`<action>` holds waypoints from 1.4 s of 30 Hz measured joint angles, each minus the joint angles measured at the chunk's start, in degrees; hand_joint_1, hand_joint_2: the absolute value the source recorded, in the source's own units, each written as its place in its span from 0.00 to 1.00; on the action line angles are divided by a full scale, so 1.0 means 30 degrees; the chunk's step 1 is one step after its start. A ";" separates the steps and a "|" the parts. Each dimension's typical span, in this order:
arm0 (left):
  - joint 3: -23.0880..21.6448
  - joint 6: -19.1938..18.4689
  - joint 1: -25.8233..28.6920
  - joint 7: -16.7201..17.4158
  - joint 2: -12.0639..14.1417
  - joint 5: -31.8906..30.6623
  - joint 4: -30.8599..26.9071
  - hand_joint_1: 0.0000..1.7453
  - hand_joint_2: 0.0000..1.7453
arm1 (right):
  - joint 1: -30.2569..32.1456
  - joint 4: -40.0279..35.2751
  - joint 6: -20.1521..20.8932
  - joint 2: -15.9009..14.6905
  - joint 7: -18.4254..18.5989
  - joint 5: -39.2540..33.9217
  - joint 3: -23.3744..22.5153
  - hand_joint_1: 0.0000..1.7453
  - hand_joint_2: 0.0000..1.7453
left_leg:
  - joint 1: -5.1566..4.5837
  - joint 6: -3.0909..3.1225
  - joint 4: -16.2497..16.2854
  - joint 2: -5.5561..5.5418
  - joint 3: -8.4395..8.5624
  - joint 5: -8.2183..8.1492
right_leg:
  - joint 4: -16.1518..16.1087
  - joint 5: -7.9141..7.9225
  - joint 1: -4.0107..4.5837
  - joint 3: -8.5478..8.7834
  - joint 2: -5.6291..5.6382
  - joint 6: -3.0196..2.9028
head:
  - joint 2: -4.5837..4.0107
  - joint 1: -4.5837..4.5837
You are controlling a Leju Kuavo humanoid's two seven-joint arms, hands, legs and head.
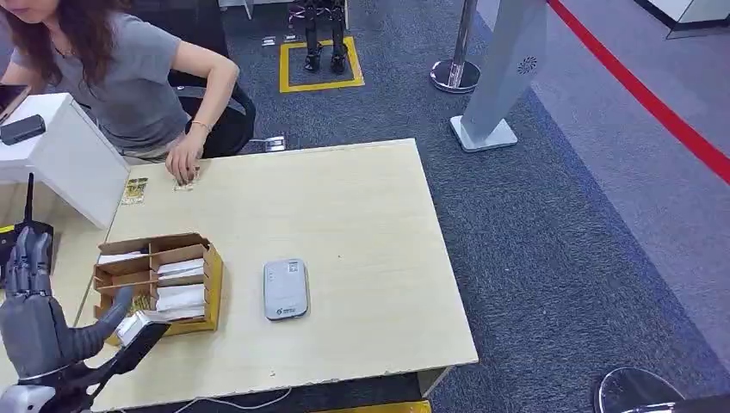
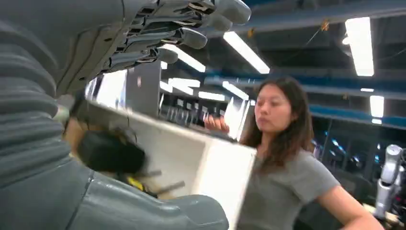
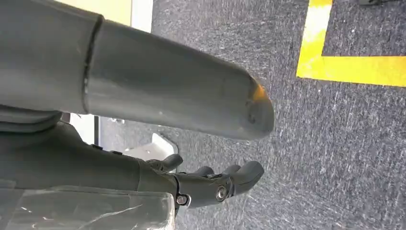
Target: Pass the card to the sensor for recognition and then transmit it.
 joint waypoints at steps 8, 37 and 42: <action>0.0007 0.0687 0.2156 0.0941 0.0666 -0.1555 -0.1233 0.00 1.00 | 0.0003 0.0000 -0.0058 0.0073 0.0000 -0.0081 -0.0175 0.00 0.00 | -0.0002 0.0000 0.0000 -0.0010 0.0001 0.0002 | -0.0001 0.0000 0.0000 0.0006 -0.0016 0.0002 | -0.0007 0.0000; -0.2797 -0.7114 -0.0798 0.3236 0.3470 -0.1825 0.1389 0.00 1.00 | -0.0025 -0.0014 -0.0087 0.0066 0.0000 0.0174 -0.0182 0.00 0.00 | -0.0002 0.0002 0.0001 -0.0013 0.0008 0.0012 | 0.0001 0.0009 0.0000 0.0012 -0.0018 -0.0001 | 0.0000 0.0001; -0.3336 -0.7749 -0.1680 0.3156 0.3645 -0.1445 0.2074 0.00 1.00 | -0.0024 -0.0007 -0.0087 0.0059 0.0044 0.0167 -0.0182 0.00 0.00 | -0.0003 0.0003 0.0001 -0.0014 0.0007 0.0011 | -0.0001 0.0008 -0.0001 0.0007 -0.0016 -0.0001 | 0.0000 0.0007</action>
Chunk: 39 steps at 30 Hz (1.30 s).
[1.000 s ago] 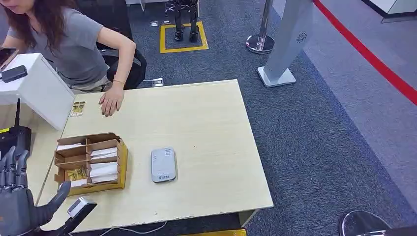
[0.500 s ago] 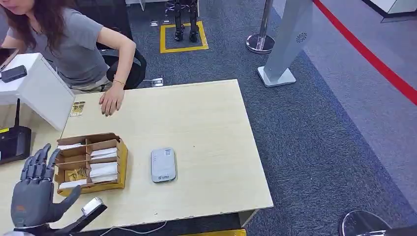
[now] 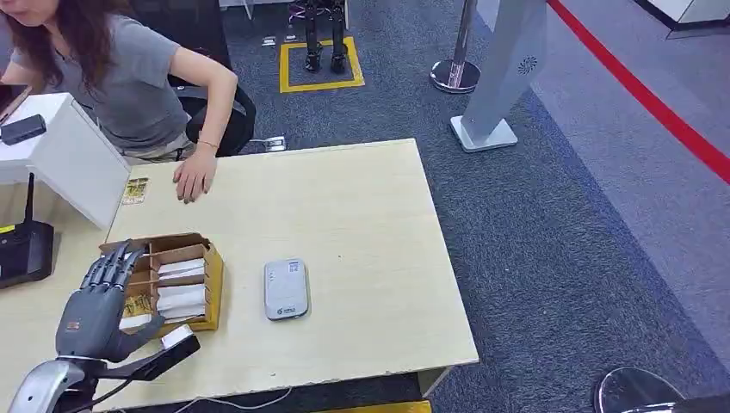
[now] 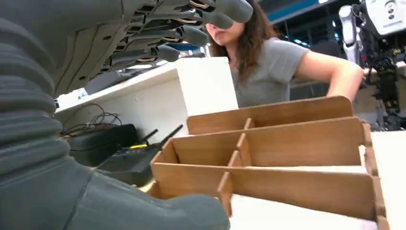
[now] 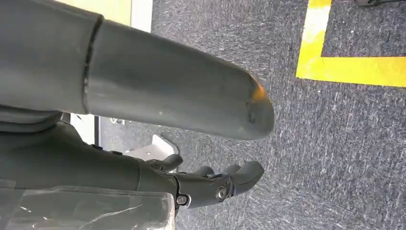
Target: Pass the card to the sensor for recognition and then transmit it.
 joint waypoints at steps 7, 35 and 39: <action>-0.0736 -0.0270 -0.1025 -0.0029 0.0225 0.0190 0.0795 0.00 1.00 | -0.0008 -0.0007 -0.0007 -0.0036 0.0000 -0.0022 0.0000 0.00 0.00 | 0.0002 0.0000 0.0000 0.0002 0.0000 0.0000 | 0.0001 0.0000 0.0000 0.0000 0.0002 0.0000 | -0.0007 0.0000; -0.3178 1.0126 0.0205 -0.3613 -0.2404 -0.3038 -0.2024 0.00 1.00 | -0.0103 0.0000 -0.0168 -0.0051 -0.0386 0.0357 0.0044 0.00 0.00 | -0.0004 0.0003 0.0001 -0.0003 0.0000 -0.0007 | -0.0006 -0.0001 -0.0009 0.0007 -0.0005 0.0002 | -0.0007 -0.0007; -0.3672 1.0097 0.0538 -0.3278 -0.2433 -0.3125 -0.2134 0.00 1.00 | -0.0087 0.0000 -0.0175 -0.0051 -0.0372 0.0153 0.0044 0.00 0.00 | -0.0007 0.0003 0.0001 0.0003 -0.0001 -0.0009 | -0.0006 -0.0002 -0.0008 0.0001 0.0003 0.0002 | -0.0001 -0.0007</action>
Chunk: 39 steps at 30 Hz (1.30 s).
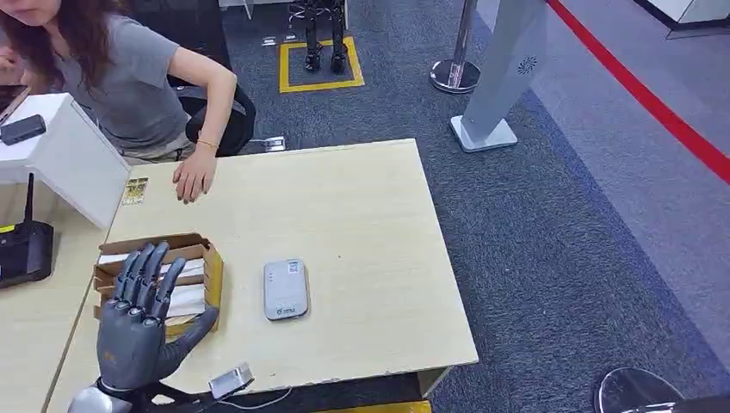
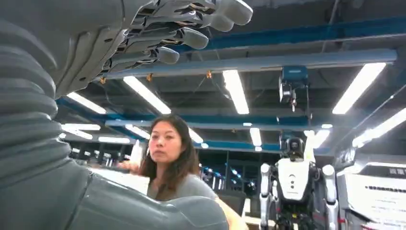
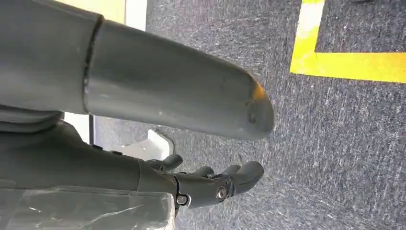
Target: Pass the card to the sensor for recognition and then transmit it.
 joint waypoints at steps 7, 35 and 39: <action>-0.0365 -0.0007 0.0308 0.0037 0.0007 0.0000 -0.0153 0.00 1.00 | -0.0010 0.0000 0.0000 0.0000 0.0000 -0.0029 0.0000 0.00 0.00 | -0.0002 0.0003 0.0000 -0.0006 -0.0003 -0.0001 | -0.0001 0.0000 -0.0001 0.0003 -0.0007 0.0000 | 0.0001 0.0000; 0.6585 -0.2802 0.8917 0.6329 0.1602 -0.6972 -0.6250 0.00 1.00 | 0.0110 0.0000 -0.0488 0.0662 0.0204 -0.1013 -0.0889 0.00 0.00 | 0.0020 -0.0035 -0.0009 -0.0014 0.0013 -0.0049 | 0.0002 -0.0055 0.0012 0.0036 -0.0018 0.0025 | 0.0001 0.0000; 0.6877 -0.3629 0.9160 0.7221 0.1478 -0.6980 -0.6317 0.00 1.00 | 0.0112 0.0000 -0.0481 0.0714 0.0328 -0.1012 -0.0940 0.00 0.00 | 0.0022 -0.0036 -0.0009 -0.0017 0.0011 -0.0049 | 0.0002 -0.0056 0.0012 0.0035 -0.0026 0.0025 | 0.0001 0.0000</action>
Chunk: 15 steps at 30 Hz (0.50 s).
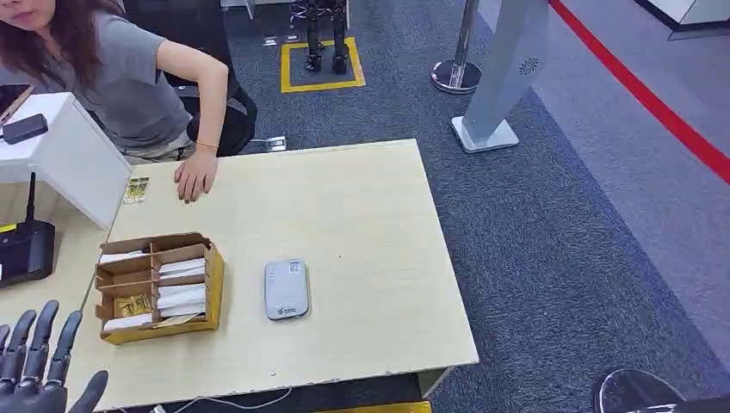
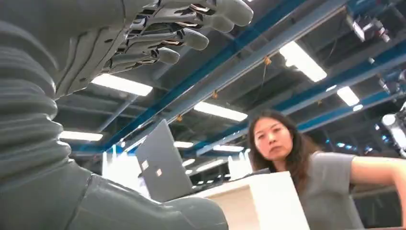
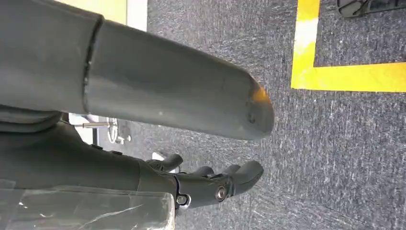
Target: Pass the card to the sensor for recognition and then transmit it.
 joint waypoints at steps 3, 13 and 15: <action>0.0160 -0.0270 0.0086 0.0277 -0.0044 -0.0007 -0.0007 0.00 1.00 | 0.0002 0.0000 0.0000 0.0029 0.0000 0.0000 -0.0015 0.00 0.00 | 0.0000 0.0000 0.0000 0.0000 0.0003 0.0000 | 0.0000 0.0000 0.0000 -0.0003 0.0003 0.0000 | -0.0007 0.0000; -0.0180 -0.3554 -0.0920 0.2455 0.0947 0.2178 0.2256 0.00 1.00 | -0.0010 0.0000 0.0051 0.0051 0.0058 0.0277 -0.0015 0.00 0.00 | 0.0006 0.0001 0.0000 0.0000 0.0013 0.0005 | 0.0002 0.0001 0.0000 0.0001 0.0003 -0.0003 | -0.0007 0.0007; -0.0569 -0.3803 -0.1416 0.2455 0.0954 0.2339 0.3171 0.00 1.00 | -0.0025 0.0000 0.0095 0.0051 0.0131 0.0364 -0.0015 0.00 0.00 | 0.0002 0.0005 0.0000 -0.0002 0.0011 0.0007 | 0.0002 0.0001 0.0000 0.0003 0.0001 -0.0002 | -0.0007 0.0007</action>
